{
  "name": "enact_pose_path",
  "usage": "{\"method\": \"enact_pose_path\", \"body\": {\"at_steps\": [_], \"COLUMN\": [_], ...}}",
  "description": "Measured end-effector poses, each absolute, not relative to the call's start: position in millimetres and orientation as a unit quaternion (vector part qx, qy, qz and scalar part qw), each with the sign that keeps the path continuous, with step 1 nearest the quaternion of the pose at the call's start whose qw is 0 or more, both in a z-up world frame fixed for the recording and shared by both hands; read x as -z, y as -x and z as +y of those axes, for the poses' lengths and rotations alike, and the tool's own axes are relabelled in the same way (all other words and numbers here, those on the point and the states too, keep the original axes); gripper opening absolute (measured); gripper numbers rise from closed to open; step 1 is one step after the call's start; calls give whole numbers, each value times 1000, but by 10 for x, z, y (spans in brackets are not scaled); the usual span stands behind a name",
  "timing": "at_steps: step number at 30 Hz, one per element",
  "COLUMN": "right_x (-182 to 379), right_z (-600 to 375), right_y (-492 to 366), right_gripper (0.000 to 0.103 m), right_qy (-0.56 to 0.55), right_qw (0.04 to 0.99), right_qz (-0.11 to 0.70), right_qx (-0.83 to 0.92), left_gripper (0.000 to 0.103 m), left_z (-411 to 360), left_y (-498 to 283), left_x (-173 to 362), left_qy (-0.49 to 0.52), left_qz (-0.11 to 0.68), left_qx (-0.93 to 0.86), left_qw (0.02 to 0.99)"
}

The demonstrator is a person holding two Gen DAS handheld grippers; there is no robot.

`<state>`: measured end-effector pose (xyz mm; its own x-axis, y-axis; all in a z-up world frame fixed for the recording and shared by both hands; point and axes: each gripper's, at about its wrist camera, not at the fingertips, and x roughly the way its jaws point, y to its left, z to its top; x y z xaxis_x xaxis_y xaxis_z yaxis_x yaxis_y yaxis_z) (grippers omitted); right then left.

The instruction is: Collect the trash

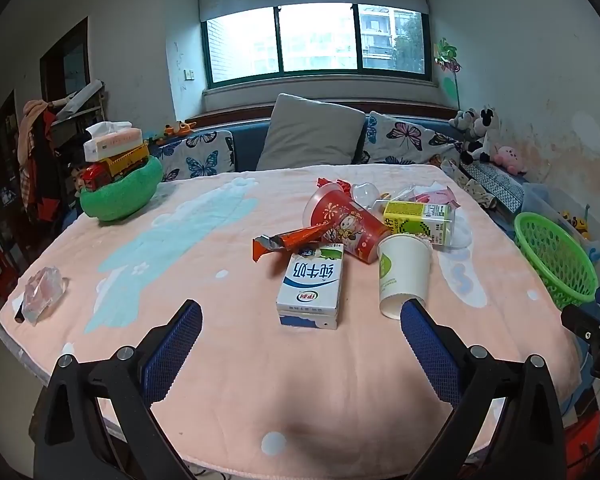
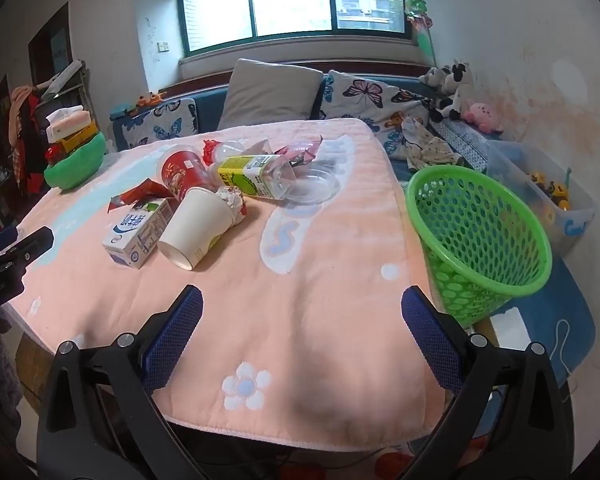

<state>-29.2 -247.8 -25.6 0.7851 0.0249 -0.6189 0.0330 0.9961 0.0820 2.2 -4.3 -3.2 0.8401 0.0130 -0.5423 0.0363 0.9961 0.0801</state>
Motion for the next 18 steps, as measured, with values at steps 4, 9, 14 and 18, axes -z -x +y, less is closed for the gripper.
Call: {"method": "enact_pose_path", "body": {"at_steps": [4, 9, 14, 18], "right_x": [241, 235, 232, 215], "right_z": [-2483, -2481, -2480, -2469], "right_y": [276, 275, 274, 268], "right_gripper": [99, 99, 99, 99], "right_qy": [-41, -41, -41, -41], "right_qw": [944, 944, 944, 944], "right_qz": [328, 328, 328, 326], "right_qx": [2, 3, 1, 1], "left_gripper": [96, 96, 96, 96], "left_z": [-42, -41, -48, -48], "left_y": [-29, -40, -40, -40], "left_x": [19, 11, 12, 11], "left_qy": [-44, -44, -45, -45], "left_qz": [283, 283, 283, 283], "left_qx": [5, 5, 4, 4], "left_qw": [958, 958, 958, 958]}}
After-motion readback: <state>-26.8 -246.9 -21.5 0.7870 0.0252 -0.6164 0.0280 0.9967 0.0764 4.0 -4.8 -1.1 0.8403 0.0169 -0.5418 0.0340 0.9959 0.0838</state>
